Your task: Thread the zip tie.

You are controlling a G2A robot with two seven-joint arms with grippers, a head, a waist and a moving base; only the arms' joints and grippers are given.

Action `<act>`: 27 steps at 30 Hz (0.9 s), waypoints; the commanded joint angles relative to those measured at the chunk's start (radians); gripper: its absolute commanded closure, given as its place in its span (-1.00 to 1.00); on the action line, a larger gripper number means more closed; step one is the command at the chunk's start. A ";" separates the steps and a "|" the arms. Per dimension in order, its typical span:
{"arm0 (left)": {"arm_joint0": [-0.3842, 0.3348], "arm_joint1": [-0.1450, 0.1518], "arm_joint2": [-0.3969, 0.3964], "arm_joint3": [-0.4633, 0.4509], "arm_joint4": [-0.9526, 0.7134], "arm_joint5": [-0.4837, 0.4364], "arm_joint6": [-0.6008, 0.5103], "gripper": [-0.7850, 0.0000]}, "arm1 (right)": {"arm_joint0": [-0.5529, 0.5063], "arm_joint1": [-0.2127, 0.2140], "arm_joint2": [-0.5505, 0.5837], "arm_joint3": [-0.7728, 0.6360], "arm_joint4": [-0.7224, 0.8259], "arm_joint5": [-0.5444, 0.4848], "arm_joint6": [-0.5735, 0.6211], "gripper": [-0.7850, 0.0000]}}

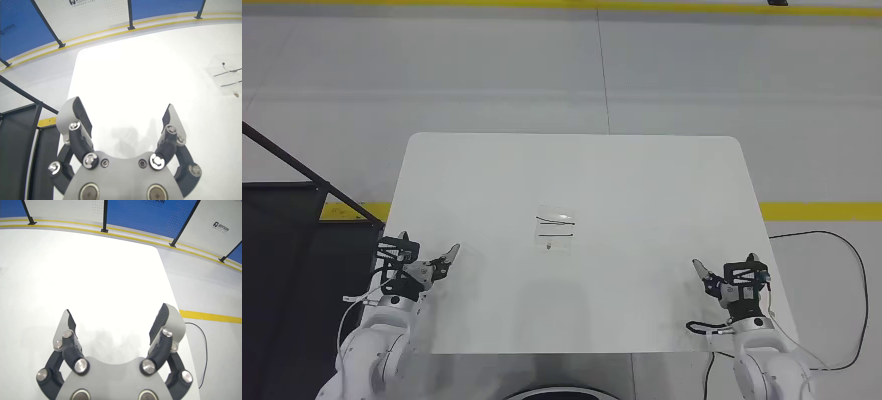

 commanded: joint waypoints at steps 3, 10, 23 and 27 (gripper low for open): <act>0.005 0.002 -0.018 -0.004 -0.043 -0.071 0.025 -1.00 | 0.004 -0.001 -0.006 -0.004 -0.005 -0.015 0.007 -1.00; 0.019 0.011 -0.093 -0.011 -0.166 -0.267 0.036 -1.00 | 0.019 0.011 0.019 -0.061 0.119 -0.296 0.129 -1.00; 0.033 0.028 -0.221 -0.053 -0.358 -0.499 -0.069 -1.00 | 0.134 0.042 0.001 -0.124 0.410 -0.705 0.467 -1.00; 0.033 0.028 -0.221 -0.053 -0.358 -0.499 -0.069 -1.00 | 0.134 0.042 0.001 -0.124 0.410 -0.705 0.467 -1.00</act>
